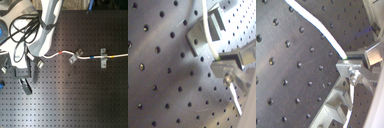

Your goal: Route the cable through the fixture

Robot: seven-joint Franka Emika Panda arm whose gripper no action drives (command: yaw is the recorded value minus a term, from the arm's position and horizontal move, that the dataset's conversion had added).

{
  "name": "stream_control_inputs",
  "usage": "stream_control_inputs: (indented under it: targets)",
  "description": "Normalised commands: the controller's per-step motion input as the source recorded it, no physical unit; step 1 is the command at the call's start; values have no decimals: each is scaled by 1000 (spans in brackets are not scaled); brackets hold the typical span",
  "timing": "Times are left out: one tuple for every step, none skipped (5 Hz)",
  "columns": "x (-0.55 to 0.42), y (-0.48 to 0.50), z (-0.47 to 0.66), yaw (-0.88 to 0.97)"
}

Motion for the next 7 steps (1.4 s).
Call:
stream_control_inputs:
  targets:
    - [41,65,-260,-151]
    - [40,-27,-457,-203]
    - [28,2,-454,-263]
    - [-17,118,-247,-163]
    - [-81,248,137,-134]
    - [-137,122,244,-103]
    - [-205,48,290,-43]
